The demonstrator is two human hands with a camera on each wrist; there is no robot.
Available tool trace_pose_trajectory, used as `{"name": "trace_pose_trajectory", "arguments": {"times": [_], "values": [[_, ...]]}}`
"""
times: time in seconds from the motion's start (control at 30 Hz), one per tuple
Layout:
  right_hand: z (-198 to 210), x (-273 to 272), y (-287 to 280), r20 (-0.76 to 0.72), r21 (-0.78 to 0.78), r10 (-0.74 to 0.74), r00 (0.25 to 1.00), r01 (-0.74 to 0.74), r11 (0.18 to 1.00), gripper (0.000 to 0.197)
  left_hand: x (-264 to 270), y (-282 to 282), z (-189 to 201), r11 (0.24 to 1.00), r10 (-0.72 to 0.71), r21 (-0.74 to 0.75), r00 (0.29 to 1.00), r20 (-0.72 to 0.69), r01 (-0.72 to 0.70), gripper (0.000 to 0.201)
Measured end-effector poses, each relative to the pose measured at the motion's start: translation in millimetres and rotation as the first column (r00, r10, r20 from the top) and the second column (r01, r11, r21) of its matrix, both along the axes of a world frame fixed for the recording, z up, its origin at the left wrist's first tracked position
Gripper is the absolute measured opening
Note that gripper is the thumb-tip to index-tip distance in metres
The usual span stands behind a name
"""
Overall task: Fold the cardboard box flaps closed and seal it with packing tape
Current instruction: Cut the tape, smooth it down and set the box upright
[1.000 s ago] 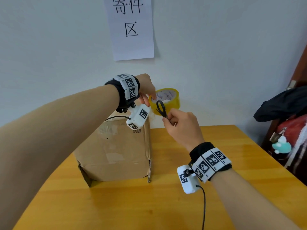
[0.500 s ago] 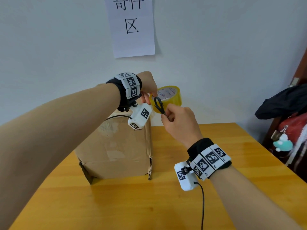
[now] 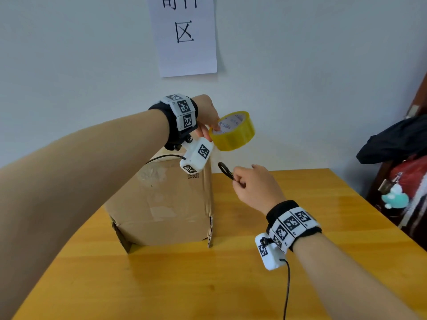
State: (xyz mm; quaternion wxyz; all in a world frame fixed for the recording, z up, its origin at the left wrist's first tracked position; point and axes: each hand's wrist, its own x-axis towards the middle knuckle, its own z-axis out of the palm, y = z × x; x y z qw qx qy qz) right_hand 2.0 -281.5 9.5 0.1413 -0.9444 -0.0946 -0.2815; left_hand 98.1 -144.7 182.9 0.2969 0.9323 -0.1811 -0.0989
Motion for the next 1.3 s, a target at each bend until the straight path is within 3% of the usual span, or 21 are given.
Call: {"name": "trace_pose_trajectory", "arguments": {"times": [0.07, 0.17, 0.33, 0.43, 0.47, 0.57, 0.6, 0.67, 0.77, 0.87, 1.0, 1.07, 1.1, 1.17, 1.23, 1.3], "values": [[-5.6, -2.3, -7.7, 0.015, 0.012, 0.002, 1.0, -0.002, 1.0, 0.022, 2.0, 0.5, 0.4, 1.0, 0.01, -0.001, 1.0, -0.007, -0.01, 0.033], [1.3, -7.5, -13.0, 0.151, 0.105, 0.067, 0.986, -0.083, 0.991, 0.021, 4.3, 0.0, -0.6, 1.0, 0.013, 0.004, 1.0, -0.003, -0.013, 0.034], [36.0, -11.0, -3.8, 0.402, 0.229, 0.113, 0.908, -0.219, 0.948, 0.021, 4.9, -4.0, 0.0, 1.0, 0.012, 0.019, 1.0, 0.011, -0.012, 0.03], [48.9, -6.9, 2.9, 0.468, 0.307, 0.128, 0.874, -0.297, 0.904, 0.021, 5.8, -4.9, -0.5, 0.999, 0.02, 0.029, 1.0, 0.009, -0.021, 0.026], [48.1, -3.8, 2.4, 0.425, 0.287, 0.133, 0.896, -0.272, 0.918, 0.021, 6.1, -4.7, -0.6, 0.999, 0.022, 0.028, 1.0, 0.005, -0.023, 0.026], [28.0, 1.1, -0.7, 0.002, -0.004, 0.026, 1.0, -0.026, 1.0, 0.025, 8.4, -3.3, -1.5, 0.999, 0.026, 0.02, 1.0, -0.014, -0.026, 0.032], [19.1, 1.2, -3.5, -0.074, -0.021, 0.008, 0.997, -0.01, 1.0, 0.025, 9.0, -3.1, -1.5, 0.999, 0.029, 0.019, 0.999, -0.015, -0.029, 0.033], [9.9, 0.2, -8.4, -0.087, 0.054, 0.044, 0.995, -0.04, 0.998, 0.027, 9.6, -2.3, -0.8, 0.999, 0.035, 0.006, 0.999, -0.014, -0.035, 0.033], [18.2, -2.1, -9.3, 0.086, 0.122, 0.08, 0.993, -0.09, 0.988, 0.024, 9.9, -3.9, -1.3, 0.999, 0.027, 0.016, 0.999, -0.017, -0.027, 0.036], [36.4, -1.7, -8.2, 0.335, 0.215, 0.103, 0.937, -0.182, 0.96, 0.019, 8.3, -5.7, -0.9, 0.999, 0.022, 0.023, 1.0, -0.005, -0.022, 0.034], [51.0, -1.1, 1.0, 0.456, 0.32, 0.133, 0.88, -0.301, 0.898, 0.018, 9.1, -5.4, -0.7, 0.998, 0.021, 0.052, 1.0, 0.008, -0.021, 0.031], [49.7, 3.0, 4.2, 0.332, 0.299, 0.117, 0.936, -0.222, 0.928, 0.019, 10.1, -4.7, -0.1, 0.999, 0.017, 0.05, 1.0, -0.001, -0.017, 0.03], [47.2, 4.8, 4.4, 0.149, 0.201, 0.07, 0.986, -0.1, 0.975, 0.018, 10.4, -4.3, 0.0, 0.999, 0.016, 0.037, 1.0, -0.004, -0.016, 0.029], [36.6, 7.3, 3.7, -0.165, -0.046, -0.071, 0.984, 0.064, 0.997, 0.016, 10.7, -3.3, -0.4, 1.0, 0.019, 0.017, 1.0, -0.003, -0.019, 0.028], [29.8, 6.2, 1.8, -0.241, -0.049, -0.101, 0.965, 0.092, 0.995, 0.016, 11.1, -3.3, -0.9, 1.0, 0.019, 0.018, 1.0, -0.007, -0.019, 0.028], [28.5, 6.8, 0.5, -0.211, 0.002, -0.095, 0.973, 0.097, 0.995, 0.017, 10.8, -3.3, -1.9, 1.0, 0.017, 0.017, 1.0, -0.013, -0.017, 0.03]]}}
